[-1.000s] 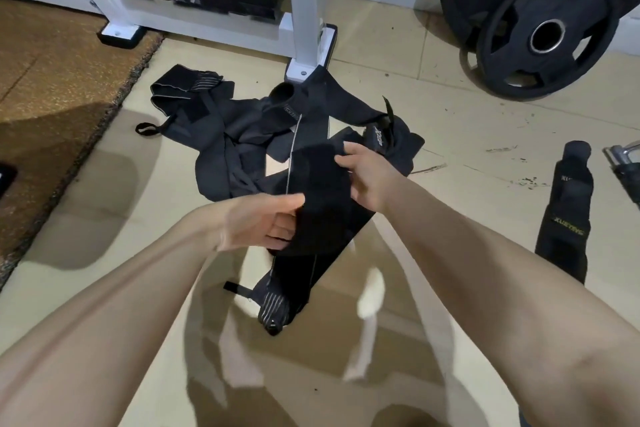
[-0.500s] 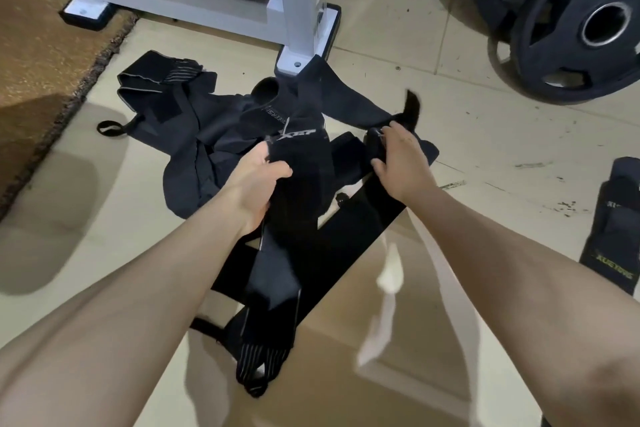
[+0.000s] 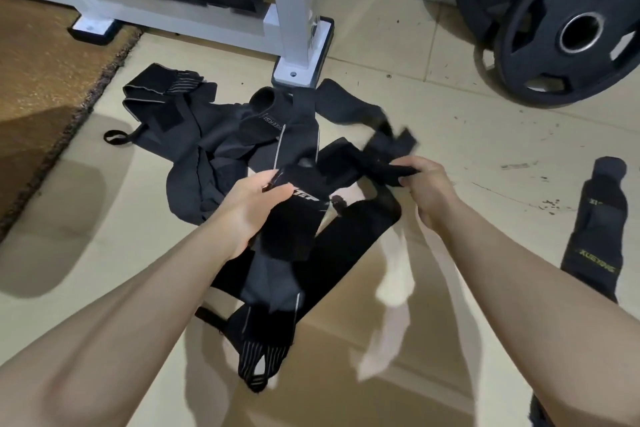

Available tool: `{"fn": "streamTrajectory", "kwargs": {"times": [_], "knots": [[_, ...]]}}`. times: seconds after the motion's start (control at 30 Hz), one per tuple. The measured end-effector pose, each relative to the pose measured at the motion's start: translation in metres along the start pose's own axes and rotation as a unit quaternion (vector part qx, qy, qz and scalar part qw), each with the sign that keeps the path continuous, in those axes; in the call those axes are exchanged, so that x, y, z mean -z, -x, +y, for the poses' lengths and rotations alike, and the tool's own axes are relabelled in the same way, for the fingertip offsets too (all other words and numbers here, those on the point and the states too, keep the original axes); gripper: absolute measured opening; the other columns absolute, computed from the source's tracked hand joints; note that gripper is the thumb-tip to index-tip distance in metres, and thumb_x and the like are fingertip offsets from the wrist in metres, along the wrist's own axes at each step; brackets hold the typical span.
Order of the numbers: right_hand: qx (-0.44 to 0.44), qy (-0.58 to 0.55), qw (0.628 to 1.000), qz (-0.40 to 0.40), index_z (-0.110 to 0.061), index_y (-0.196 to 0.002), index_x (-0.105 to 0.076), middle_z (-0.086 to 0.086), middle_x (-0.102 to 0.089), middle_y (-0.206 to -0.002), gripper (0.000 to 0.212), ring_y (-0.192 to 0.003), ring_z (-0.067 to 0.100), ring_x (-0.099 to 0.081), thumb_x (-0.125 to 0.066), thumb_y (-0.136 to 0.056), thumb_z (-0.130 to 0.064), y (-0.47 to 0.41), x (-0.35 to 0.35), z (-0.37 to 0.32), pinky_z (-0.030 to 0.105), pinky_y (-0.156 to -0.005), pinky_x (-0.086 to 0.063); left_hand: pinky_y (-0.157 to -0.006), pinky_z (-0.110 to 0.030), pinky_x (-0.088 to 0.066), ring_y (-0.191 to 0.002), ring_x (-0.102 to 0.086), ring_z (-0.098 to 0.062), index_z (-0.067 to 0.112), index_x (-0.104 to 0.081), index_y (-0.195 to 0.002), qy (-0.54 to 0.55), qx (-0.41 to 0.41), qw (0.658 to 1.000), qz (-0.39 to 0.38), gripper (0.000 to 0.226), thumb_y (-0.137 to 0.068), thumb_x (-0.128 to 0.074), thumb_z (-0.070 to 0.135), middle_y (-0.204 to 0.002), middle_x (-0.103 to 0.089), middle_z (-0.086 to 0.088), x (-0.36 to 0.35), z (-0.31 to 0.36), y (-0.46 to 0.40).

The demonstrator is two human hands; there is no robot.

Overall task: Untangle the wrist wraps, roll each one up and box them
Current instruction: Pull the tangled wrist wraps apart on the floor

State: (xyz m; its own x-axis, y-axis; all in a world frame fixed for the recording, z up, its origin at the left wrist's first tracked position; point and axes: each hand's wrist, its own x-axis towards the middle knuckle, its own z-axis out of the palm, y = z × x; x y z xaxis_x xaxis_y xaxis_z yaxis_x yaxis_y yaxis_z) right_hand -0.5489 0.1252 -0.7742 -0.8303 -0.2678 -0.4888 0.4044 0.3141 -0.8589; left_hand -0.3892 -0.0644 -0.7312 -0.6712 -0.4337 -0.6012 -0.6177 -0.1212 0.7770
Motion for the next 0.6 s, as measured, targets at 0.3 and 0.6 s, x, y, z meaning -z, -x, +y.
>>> {"fn": "streamTrajectory", "kwargs": {"times": [0.3,0.6], "knots": [[0.011,-0.207,0.97,-0.124,0.003,-0.108,-0.066,0.016,-0.062,-0.114,0.057,-0.089,0.025,-0.059,-0.034,-0.062,0.013,0.08,0.018,-0.052,0.025,-0.079,-0.048,-0.093,-0.046,-0.046,-0.09,-0.056,-0.029,0.011,-0.054,-0.084,0.19,0.033,0.981,-0.001,0.022,-0.062,-0.054,0.006,-0.091,-0.06,-0.013,-0.04,0.026,0.048],[0.064,-0.288,0.921,-0.256,-0.005,-0.039,-0.058,0.017,-0.06,-0.114,0.03,-0.106,0.031,-0.059,-0.031,-0.045,0.006,0.133,0.014,-0.072,0.039,-0.094,-0.048,-0.1,-0.037,-0.047,-0.114,-0.062,-0.024,0.01,-0.06,-0.127,0.35,0.037,0.923,-0.154,0.036,-0.096,-0.051,0.026,-0.123,-0.066,-0.011,-0.04,0.038,0.088]]}}
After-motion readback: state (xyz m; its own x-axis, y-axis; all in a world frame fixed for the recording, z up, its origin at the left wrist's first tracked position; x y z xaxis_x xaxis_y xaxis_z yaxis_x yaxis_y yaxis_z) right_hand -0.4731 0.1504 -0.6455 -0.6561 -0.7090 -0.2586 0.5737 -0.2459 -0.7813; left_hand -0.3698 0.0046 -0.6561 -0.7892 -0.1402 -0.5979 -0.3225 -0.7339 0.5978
